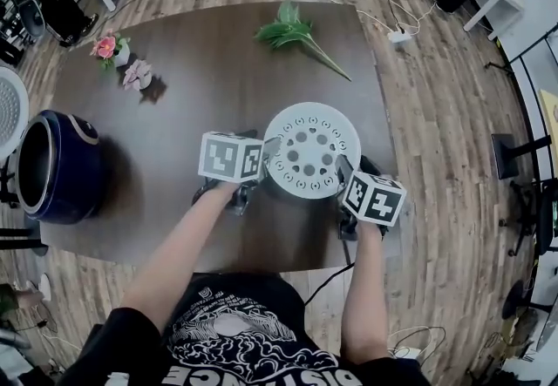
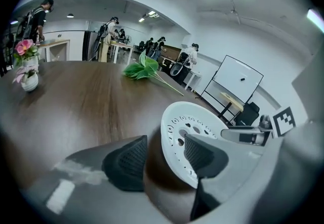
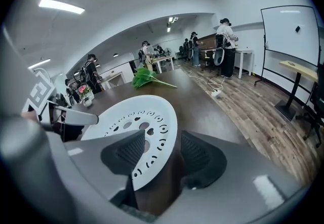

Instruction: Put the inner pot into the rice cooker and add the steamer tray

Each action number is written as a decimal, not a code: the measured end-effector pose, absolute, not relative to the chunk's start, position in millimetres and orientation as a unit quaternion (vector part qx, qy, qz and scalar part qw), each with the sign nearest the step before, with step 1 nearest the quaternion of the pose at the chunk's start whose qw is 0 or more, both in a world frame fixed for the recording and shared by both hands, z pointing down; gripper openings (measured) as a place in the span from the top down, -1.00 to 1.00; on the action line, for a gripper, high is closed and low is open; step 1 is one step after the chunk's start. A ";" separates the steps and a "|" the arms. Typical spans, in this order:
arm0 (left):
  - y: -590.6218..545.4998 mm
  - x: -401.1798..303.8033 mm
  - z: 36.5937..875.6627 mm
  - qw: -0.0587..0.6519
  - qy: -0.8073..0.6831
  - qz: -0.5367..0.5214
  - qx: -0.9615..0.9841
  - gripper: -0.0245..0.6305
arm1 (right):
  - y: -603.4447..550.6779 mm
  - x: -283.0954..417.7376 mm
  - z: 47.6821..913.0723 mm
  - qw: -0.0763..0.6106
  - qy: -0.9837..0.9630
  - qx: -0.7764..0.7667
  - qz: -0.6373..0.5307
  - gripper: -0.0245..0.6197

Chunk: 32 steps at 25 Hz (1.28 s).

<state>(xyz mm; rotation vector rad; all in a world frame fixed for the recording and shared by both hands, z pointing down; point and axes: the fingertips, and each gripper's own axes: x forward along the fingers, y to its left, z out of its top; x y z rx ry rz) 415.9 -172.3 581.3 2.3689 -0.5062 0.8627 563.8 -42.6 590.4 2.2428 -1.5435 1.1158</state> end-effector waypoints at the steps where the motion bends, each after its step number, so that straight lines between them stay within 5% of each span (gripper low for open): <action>1: -170.8 417.1 583.8 0.288 -0.188 0.322 0.882 0.20 | -42.2 565.1 592.7 0.099 -0.521 0.758 0.379 0.24; 11: -157.0 421.1 597.4 0.315 -0.184 0.333 0.869 0.52 | -38.9 568.3 598.2 0.093 -0.517 0.759 0.386 0.56; 32: -194.1 374.3 548.4 0.331 -0.242 0.247 0.878 0.68 | -84.1 532.8 556.5 0.086 -0.554 0.751 0.349 0.63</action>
